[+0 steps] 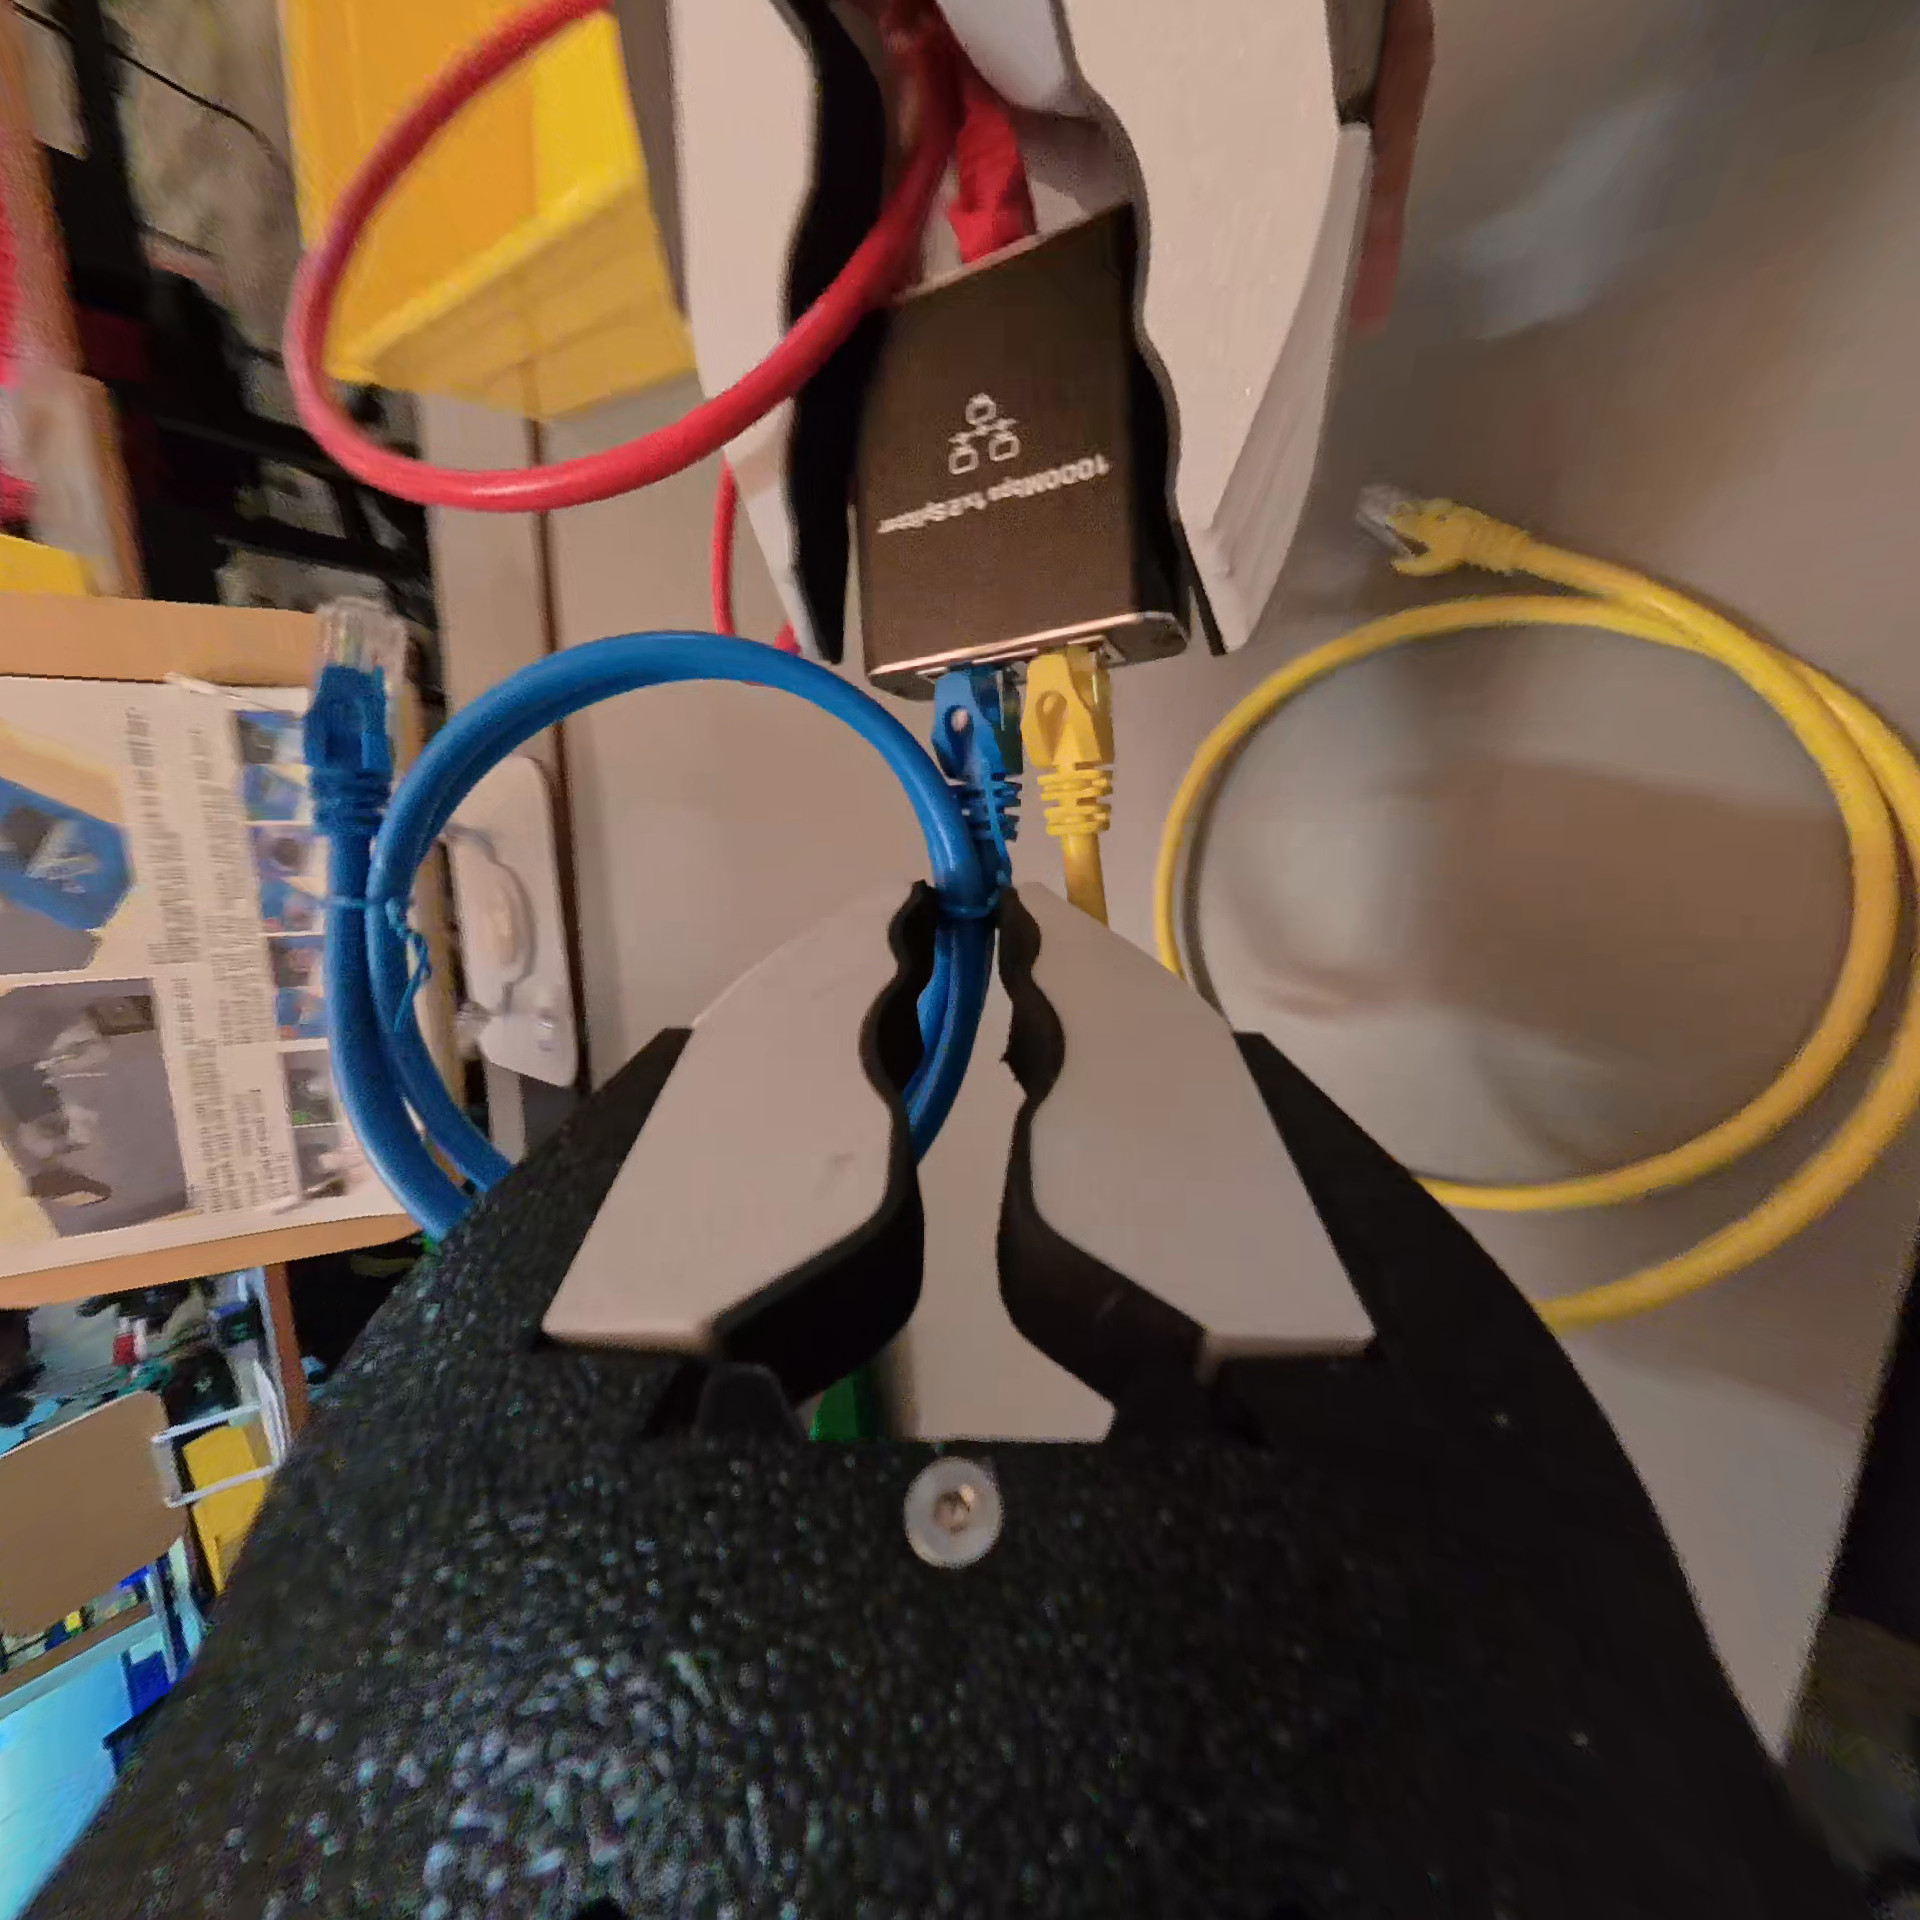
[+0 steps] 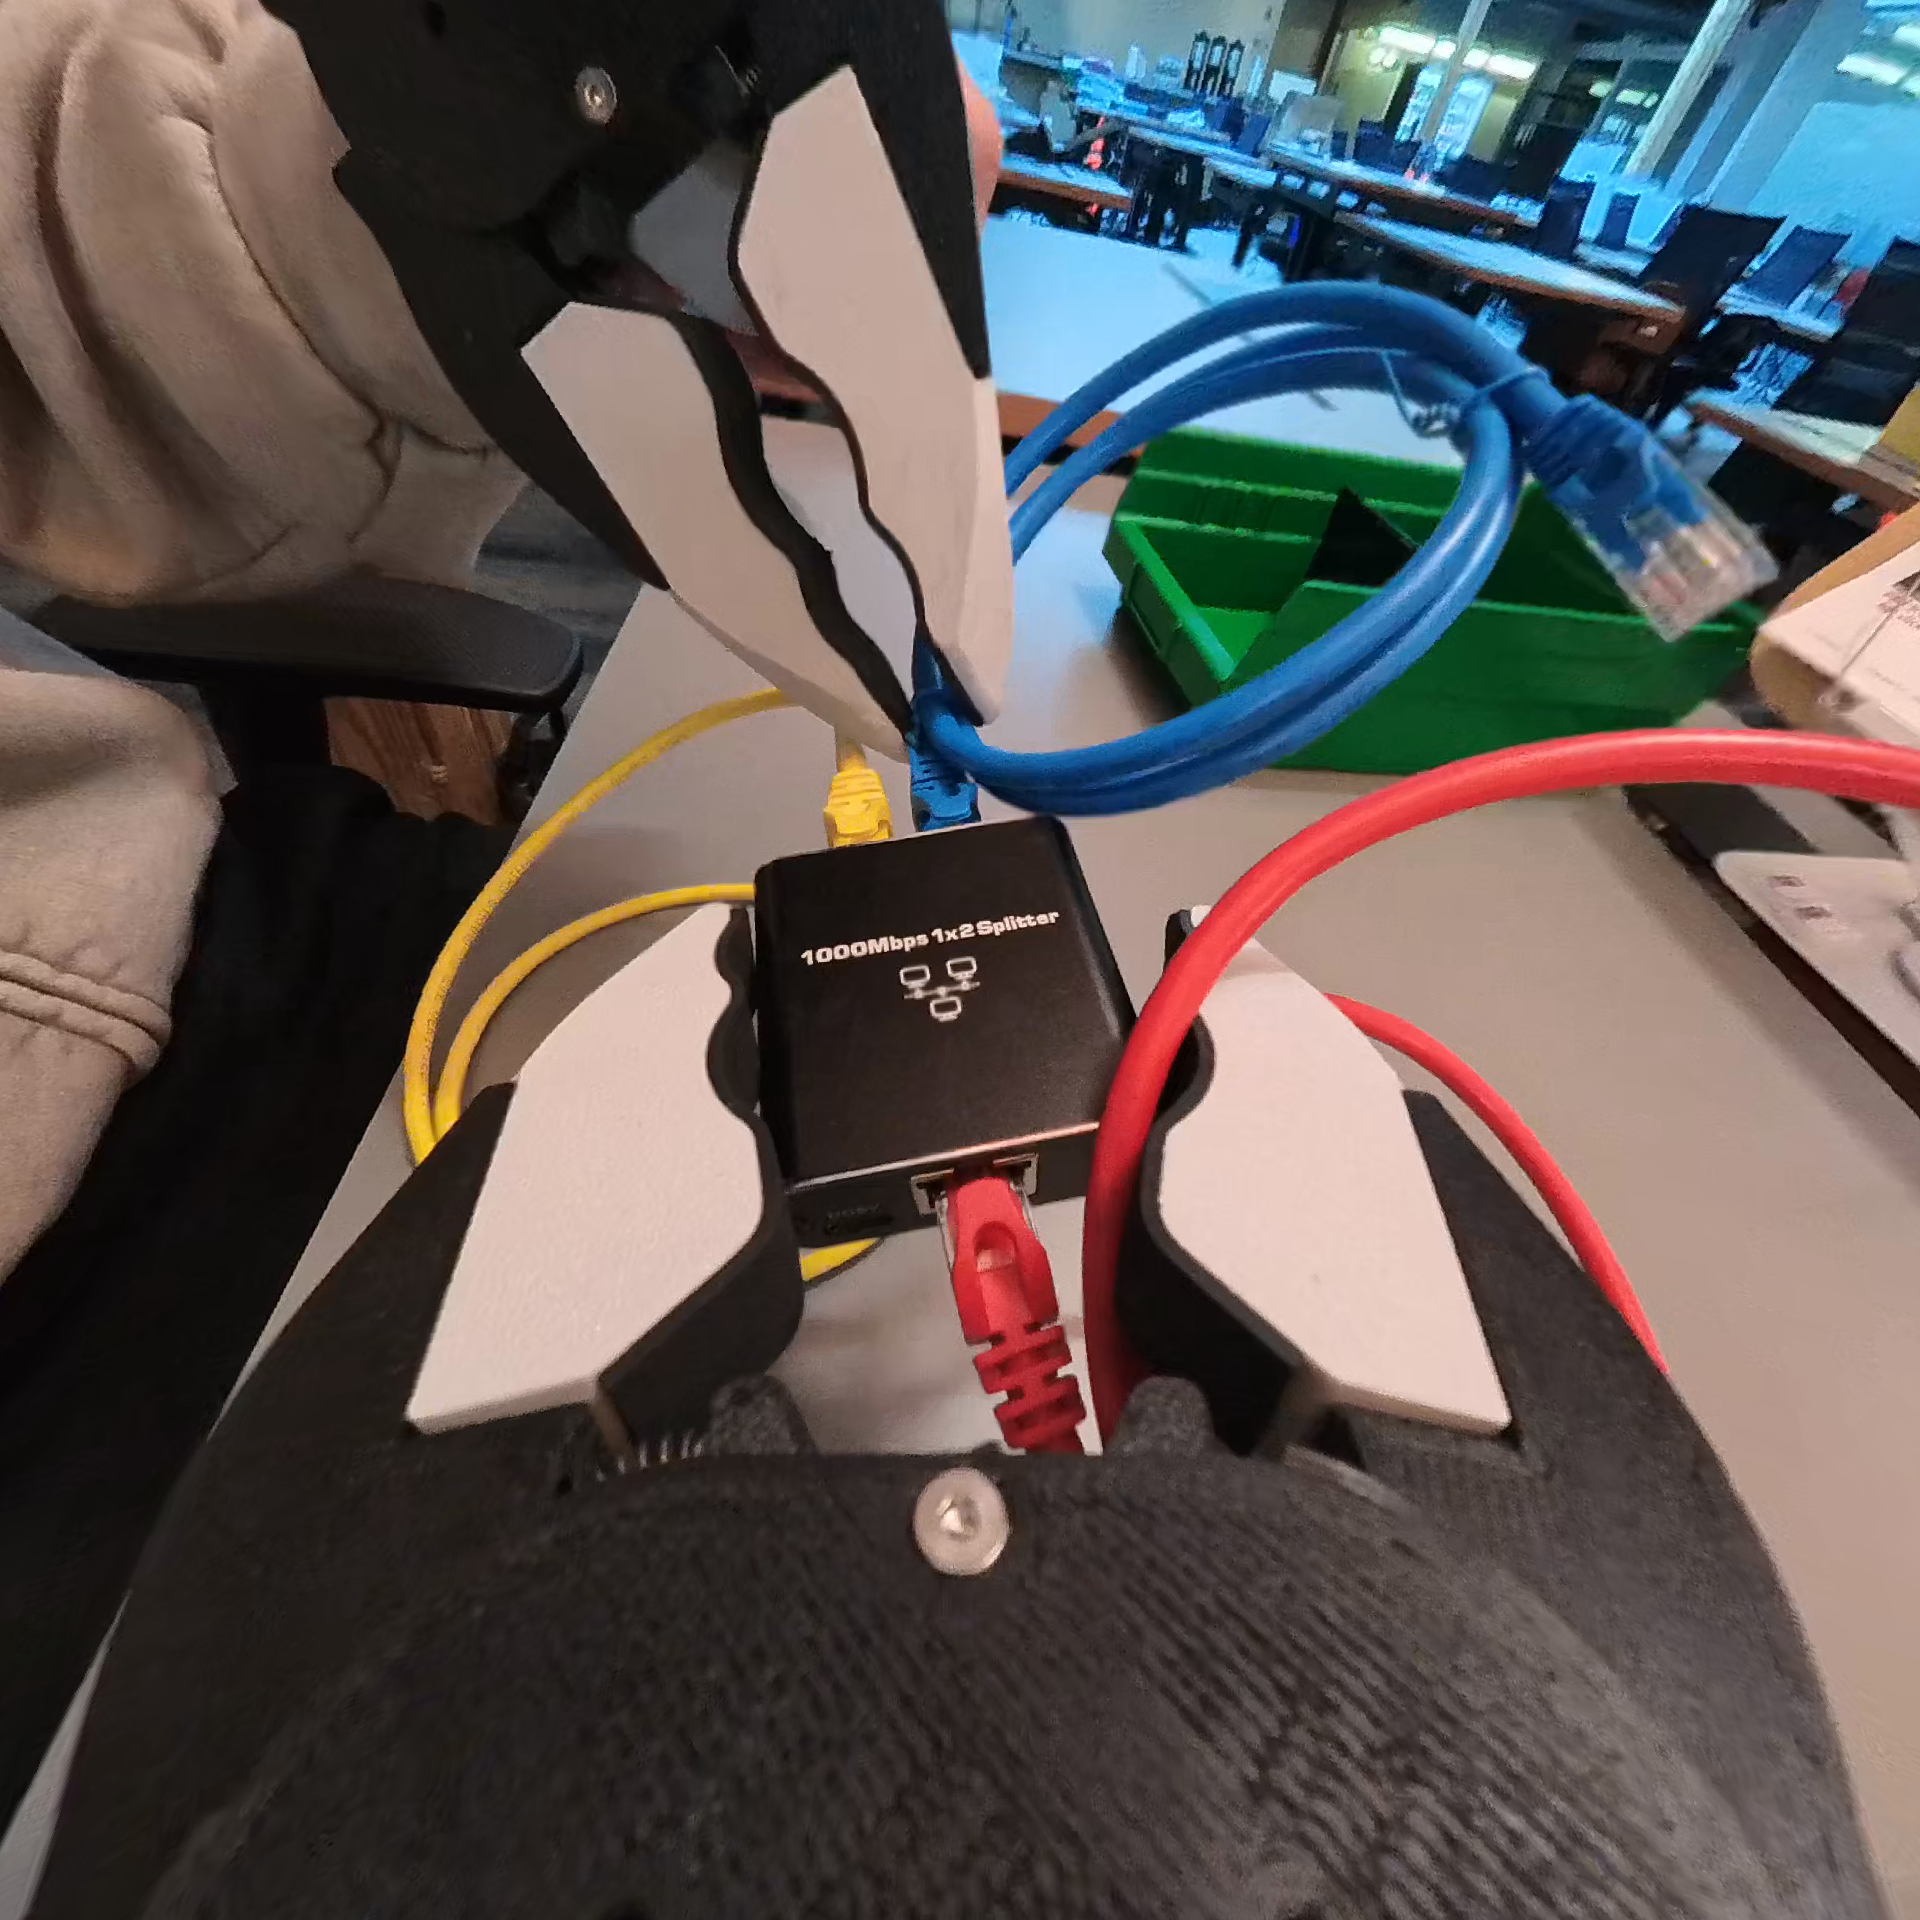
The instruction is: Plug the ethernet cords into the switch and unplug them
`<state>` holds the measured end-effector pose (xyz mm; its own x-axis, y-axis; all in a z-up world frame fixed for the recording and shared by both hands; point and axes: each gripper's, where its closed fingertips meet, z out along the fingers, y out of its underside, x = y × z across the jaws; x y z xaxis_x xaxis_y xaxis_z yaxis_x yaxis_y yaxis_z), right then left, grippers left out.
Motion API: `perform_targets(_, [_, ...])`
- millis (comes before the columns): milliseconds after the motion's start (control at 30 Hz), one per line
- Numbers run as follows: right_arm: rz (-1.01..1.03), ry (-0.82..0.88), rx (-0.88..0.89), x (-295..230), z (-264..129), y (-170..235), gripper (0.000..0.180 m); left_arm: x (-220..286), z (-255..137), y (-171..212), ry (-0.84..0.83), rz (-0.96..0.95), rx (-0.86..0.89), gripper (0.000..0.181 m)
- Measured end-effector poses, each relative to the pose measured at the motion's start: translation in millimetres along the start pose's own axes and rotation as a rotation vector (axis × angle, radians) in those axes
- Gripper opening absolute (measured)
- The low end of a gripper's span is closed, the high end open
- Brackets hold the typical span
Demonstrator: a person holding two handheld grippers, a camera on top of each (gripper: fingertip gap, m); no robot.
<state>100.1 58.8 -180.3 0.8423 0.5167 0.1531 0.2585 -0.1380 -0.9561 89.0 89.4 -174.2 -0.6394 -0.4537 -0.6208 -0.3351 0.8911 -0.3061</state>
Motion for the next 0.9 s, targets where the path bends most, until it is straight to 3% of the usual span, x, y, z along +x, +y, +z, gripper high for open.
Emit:
perform_targets(133, [-0.039,0.067,0.076,9,-19,-19,0.076,-22,-16,-19,-0.101,-0.103,0.189,0.016])
perform_targets(200, [-0.082,0.165,0.0,21,-31,-15,0.076,-47,-35,-19,-0.233,-0.198,0.25,0.042])
perform_targets(233, [-0.099,0.206,-0.04,26,-39,-11,0.076,-61,-50,-19,-0.316,-0.246,0.305,0.046])
perform_targets(333, [-0.1,0.315,-0.012,39,-72,-21,0.076,-92,-101,-8,-0.476,-0.457,0.518,0.047])
perform_targets(400, [-0.107,0.404,0.051,47,-102,-41,0.076,-97,-114,18,-0.517,-0.545,0.536,0.047])
perform_targets(567, [-0.22,0.645,0.067,68,-191,-106,0.076,-67,-76,82,-0.401,-0.656,0.388,0.049])
perform_targets(733, [-0.285,0.865,-0.008,102,-278,-170,0.076,-38,-40,106,-0.285,-0.665,0.293,0.051])
perform_targets(900, [-0.341,1.092,-0.224,164,-328,-168,0.076,-30,-19,99,-0.217,-0.676,0.325,0.051])
